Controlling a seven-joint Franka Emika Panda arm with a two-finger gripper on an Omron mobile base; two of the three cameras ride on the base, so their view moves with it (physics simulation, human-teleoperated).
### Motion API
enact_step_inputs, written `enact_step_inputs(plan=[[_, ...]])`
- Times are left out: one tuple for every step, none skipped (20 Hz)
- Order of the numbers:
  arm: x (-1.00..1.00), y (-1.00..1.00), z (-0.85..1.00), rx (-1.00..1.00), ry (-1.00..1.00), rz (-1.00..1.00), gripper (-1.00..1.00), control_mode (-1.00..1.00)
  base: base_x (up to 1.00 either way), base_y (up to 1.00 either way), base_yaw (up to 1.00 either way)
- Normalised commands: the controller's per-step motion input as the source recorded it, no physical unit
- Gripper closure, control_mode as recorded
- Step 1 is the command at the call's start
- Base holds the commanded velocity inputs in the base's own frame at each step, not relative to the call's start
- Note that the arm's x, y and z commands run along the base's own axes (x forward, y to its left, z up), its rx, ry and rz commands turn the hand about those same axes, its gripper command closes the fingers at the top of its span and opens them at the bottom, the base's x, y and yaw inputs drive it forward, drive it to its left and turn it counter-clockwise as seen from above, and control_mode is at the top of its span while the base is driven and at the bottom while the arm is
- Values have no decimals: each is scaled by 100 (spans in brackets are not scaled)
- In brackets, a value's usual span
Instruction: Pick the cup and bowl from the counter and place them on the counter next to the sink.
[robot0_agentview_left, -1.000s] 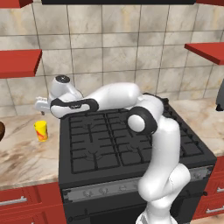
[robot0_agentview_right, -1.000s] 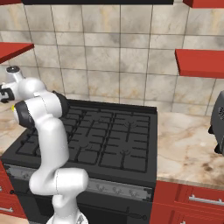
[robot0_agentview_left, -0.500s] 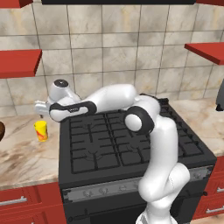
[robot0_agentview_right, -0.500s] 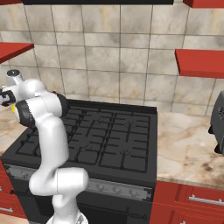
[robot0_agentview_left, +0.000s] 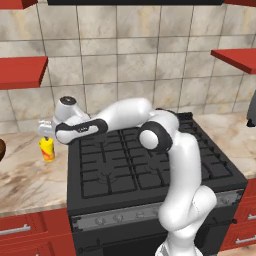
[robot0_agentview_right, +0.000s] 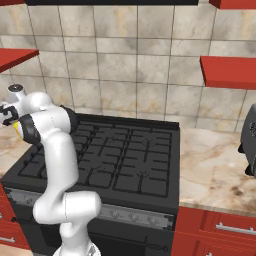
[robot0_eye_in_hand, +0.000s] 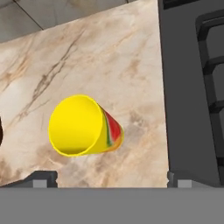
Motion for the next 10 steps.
enact_step_inputs(plan=[[3, 0, -29, 0, 1, 0, -100, -100, 0, 0, 0], [4, 1, -31, 0, 1, 0, -100, -100, 0, 0, 0], [4, 3, -30, 0, 1, 0, -100, -100, 0, 0, 0], [4, 4, -29, 0, 1, 0, -100, -100, 0, 0, 0], [4, 3, -27, 0, 0, 0, -100, -100, 0, 0, 0], [3, 4, -26, 0, 0, 0, -100, -100, 0, 0, 0], [5, 5, -24, 0, 0, 0, -100, -100, 0, 0, 0], [4, 4, -22, 0, 0, 0, -100, -100, 0, 0, 0], [4, 3, -22, 0, 0, 0, -100, -100, 0, 0, 0], [5, 2, -21, 0, 0, 0, -100, -100, 0, 0, 0]])
